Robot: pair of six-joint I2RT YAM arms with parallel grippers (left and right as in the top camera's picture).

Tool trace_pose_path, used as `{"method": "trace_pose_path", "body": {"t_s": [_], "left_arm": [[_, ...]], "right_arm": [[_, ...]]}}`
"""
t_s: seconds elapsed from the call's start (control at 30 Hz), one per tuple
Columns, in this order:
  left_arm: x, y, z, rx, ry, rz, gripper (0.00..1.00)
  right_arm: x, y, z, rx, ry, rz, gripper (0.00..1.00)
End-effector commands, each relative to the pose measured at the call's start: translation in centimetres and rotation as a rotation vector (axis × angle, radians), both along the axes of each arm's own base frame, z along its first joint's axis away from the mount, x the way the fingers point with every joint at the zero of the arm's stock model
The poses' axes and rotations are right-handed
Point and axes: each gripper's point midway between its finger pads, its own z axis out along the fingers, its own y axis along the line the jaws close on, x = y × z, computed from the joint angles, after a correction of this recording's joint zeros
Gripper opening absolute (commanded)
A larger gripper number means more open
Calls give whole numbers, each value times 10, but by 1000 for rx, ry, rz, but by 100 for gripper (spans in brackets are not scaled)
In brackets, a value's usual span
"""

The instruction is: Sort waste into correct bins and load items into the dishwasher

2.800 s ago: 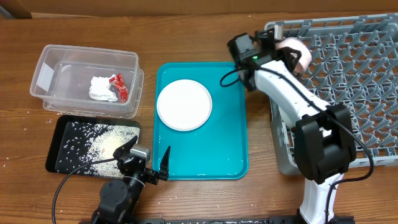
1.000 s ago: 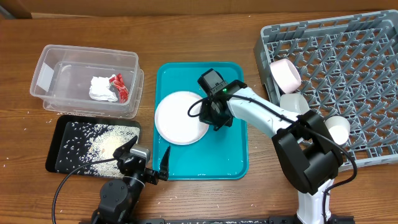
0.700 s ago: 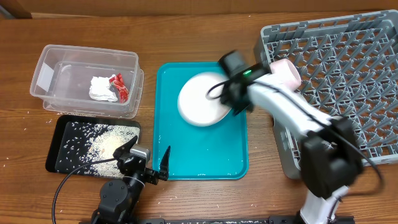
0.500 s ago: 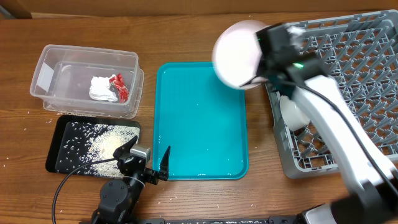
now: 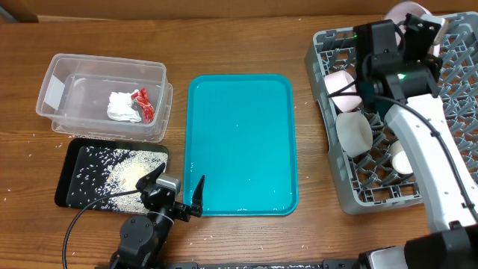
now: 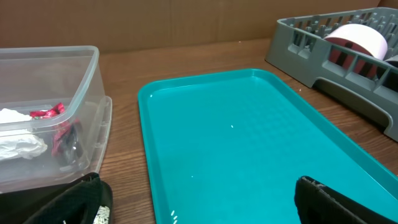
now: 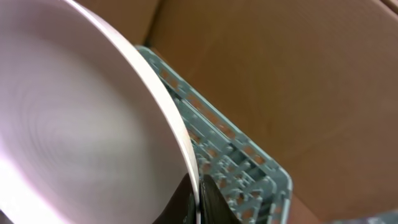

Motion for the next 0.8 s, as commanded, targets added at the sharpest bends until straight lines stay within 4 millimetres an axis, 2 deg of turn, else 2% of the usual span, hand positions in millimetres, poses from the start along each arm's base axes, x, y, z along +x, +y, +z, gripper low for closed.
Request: {"method": "trace_pose_path", "body": {"t_s": [0.0, 0.33, 0.5, 0.63, 0.77], "left_arm": [[0, 1, 1, 7, -14, 0, 100], [0, 1, 1, 7, -14, 0, 100], [0, 1, 1, 7, -14, 0, 100], [0, 1, 1, 7, -14, 0, 100], [0, 1, 1, 7, -14, 0, 100]], "right_arm": [[2, -13, -21, -46, 96, -30, 4], [8, -16, -78, -58, 265, -33, 4], [8, -15, -81, -63, 283, -26, 4], [14, -3, -92, -18, 342, 52, 4], [16, 9, -101, 31, 365, 101, 11]]}}
